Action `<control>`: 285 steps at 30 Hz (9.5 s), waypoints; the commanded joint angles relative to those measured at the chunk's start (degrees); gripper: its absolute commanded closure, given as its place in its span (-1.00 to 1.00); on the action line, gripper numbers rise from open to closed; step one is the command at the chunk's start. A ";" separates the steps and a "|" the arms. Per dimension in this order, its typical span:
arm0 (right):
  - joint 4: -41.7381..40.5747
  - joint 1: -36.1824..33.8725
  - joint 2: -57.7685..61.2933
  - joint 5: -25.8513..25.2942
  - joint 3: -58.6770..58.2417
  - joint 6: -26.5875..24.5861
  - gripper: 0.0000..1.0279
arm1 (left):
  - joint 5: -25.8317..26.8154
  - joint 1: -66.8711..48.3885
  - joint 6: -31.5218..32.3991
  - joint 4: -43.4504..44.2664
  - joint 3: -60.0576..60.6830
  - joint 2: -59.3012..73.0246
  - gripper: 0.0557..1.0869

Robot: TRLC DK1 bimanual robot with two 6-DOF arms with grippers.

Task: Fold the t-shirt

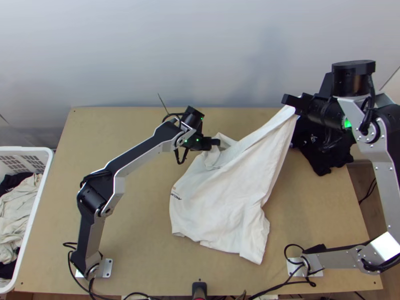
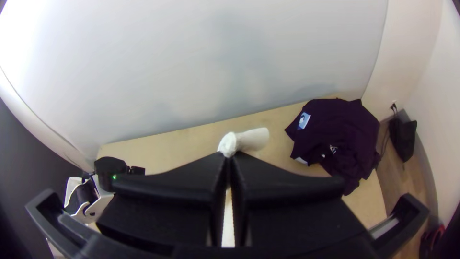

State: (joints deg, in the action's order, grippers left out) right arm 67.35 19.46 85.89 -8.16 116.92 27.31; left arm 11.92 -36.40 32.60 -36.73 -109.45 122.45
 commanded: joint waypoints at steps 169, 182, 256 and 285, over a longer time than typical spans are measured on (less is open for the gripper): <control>-35.80 48.74 30.04 13.61 -22.62 -1.12 -0.69 | -10.52 30.43 -9.48 15.02 14.18 -16.81 0.93; -34.92 41.71 29.16 8.16 -29.56 -0.33 0.95 | -10.52 29.37 -8.69 15.20 14.44 -16.81 0.93; -25.69 40.13 23.54 1.66 -18.93 -4.81 0.95 | -9.46 29.99 -7.64 15.29 17.95 -24.19 0.93; -15.85 4.18 4.73 -14.86 10.17 -11.05 0.95 | -24.84 35.17 -20.29 17.83 -10.70 -35.09 0.93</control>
State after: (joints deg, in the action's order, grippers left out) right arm 54.85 31.88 90.72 -21.21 121.14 17.28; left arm -5.37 -0.82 20.14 -25.21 -114.83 87.02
